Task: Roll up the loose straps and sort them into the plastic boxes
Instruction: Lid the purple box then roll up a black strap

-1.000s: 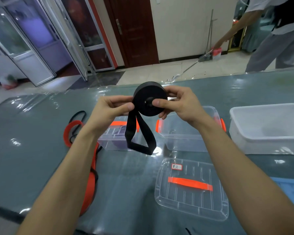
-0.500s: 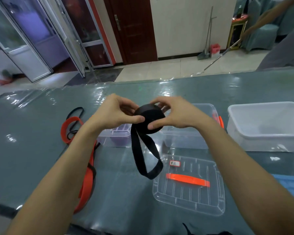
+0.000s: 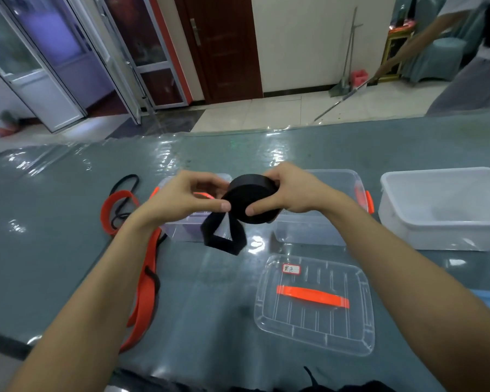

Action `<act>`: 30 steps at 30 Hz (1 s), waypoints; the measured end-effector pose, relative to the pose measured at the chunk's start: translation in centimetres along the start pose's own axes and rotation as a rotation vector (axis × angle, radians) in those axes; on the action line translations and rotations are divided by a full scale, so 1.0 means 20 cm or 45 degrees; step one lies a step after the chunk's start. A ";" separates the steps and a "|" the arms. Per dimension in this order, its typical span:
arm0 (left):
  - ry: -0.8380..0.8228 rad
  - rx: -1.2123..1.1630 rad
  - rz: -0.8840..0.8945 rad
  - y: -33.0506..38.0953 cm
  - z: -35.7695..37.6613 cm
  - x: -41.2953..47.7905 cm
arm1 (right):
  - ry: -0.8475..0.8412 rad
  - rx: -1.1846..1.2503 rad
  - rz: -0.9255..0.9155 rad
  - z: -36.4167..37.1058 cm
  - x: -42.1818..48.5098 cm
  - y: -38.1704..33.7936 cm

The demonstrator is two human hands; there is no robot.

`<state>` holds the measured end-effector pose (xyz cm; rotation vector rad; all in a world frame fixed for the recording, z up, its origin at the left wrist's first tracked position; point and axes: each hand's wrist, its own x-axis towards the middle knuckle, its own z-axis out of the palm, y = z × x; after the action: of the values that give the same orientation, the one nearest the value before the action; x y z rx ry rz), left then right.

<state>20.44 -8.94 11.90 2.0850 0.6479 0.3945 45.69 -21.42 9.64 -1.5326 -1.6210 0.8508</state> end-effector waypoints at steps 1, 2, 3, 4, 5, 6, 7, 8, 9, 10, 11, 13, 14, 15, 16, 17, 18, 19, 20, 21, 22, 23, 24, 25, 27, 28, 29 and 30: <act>-0.010 -0.051 -0.026 -0.06 0.01 -0.02 | 0.018 0.044 0.008 -0.02 -0.01 0.01; -0.025 -0.077 -0.054 -0.11 0.03 -0.05 | 0.028 0.109 0.010 -0.04 -0.02 0.02; -0.047 -0.087 -0.085 -0.16 0.05 -0.07 | 0.034 0.183 0.013 -0.05 -0.03 0.03; -0.071 -0.087 -0.121 -0.21 0.09 -0.09 | 0.044 0.242 0.018 -0.07 -0.04 0.04; -0.093 -0.081 -0.161 -0.25 0.13 -0.10 | 0.059 0.279 0.019 -0.09 -0.05 0.04; -0.114 -0.067 -0.196 -0.28 0.16 -0.10 | 0.073 0.304 0.016 -0.10 -0.06 0.04; -0.139 -0.043 -0.219 -0.31 0.19 -0.11 | 0.082 0.328 0.016 -0.12 -0.06 0.04; -0.165 -0.014 -0.229 -0.34 0.22 -0.11 | 0.093 0.345 0.018 -0.13 -0.06 0.04; -0.187 0.006 -0.234 -0.36 0.26 -0.10 | 0.106 0.345 0.018 -0.14 -0.06 0.05; -0.201 0.011 -0.240 -0.38 0.29 -0.10 | 0.121 0.330 0.019 -0.15 -0.06 0.05; -0.206 -0.002 -0.246 -0.39 0.32 -0.09 | 0.134 0.315 0.022 -0.15 -0.06 0.05; -0.205 -0.046 -0.252 -0.43 0.37 -0.09 | 0.146 0.323 0.029 -0.15 -0.06 0.07; -0.204 -0.051 -0.252 -0.45 0.39 -0.09 | 0.152 0.334 0.033 -0.15 -0.06 0.08; -0.200 -0.047 -0.261 -0.48 0.40 -0.09 | 0.161 0.333 0.034 -0.14 -0.06 0.09; -0.180 -0.038 -0.278 -0.51 0.41 -0.09 | 0.175 0.327 0.036 -0.14 -0.06 0.11; -0.134 -0.026 -0.299 -0.54 0.41 -0.09 | 0.188 0.330 0.044 -0.14 -0.06 0.12; -0.067 -0.013 -0.319 -0.57 0.41 -0.10 | 0.202 0.343 0.061 -0.13 -0.07 0.14; 0.004 0.002 -0.336 -0.60 0.41 -0.11 | 0.218 0.359 0.084 -0.11 -0.08 0.17; 0.059 0.014 -0.349 -0.62 0.40 -0.12 | 0.234 0.385 0.103 -0.10 -0.09 0.20; 0.097 0.022 -0.360 -0.63 0.38 -0.12 | 0.247 0.428 0.111 -0.07 -0.10 0.22; 0.133 0.030 -0.369 -0.64 0.37 -0.13 | 0.259 0.484 0.110 -0.05 -0.12 0.25; 0.181 0.036 -0.375 -0.64 0.36 -0.14 | 0.280 0.542 0.107 -0.03 -0.13 0.27; 0.248 0.032 -0.375 -0.65 0.34 -0.14 | 0.309 0.596 0.110 -0.01 -0.14 0.30; 0.330 0.023 -0.366 -0.65 0.33 -0.15 | 0.338 0.643 0.120 0.00 -0.16 0.32; 0.508 0.061 -0.343 -0.66 0.31 -0.16 | 0.378 0.703 0.150 0.01 -0.18 0.36; 0.605 0.105 -0.340 -0.67 0.30 -0.16 | 0.386 0.712 0.167 0.01 -0.19 0.38; 0.708 0.148 -0.339 -0.69 0.29 -0.16 | 0.386 0.710 0.181 0.02 -0.20 0.39; 0.809 0.196 -0.334 -0.70 0.28 -0.16 | 0.378 0.700 0.193 0.02 -0.21 0.39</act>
<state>16.40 -8.04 -2.99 1.9716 1.3421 0.8902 49.34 -24.98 2.42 -1.3152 -0.9619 0.9944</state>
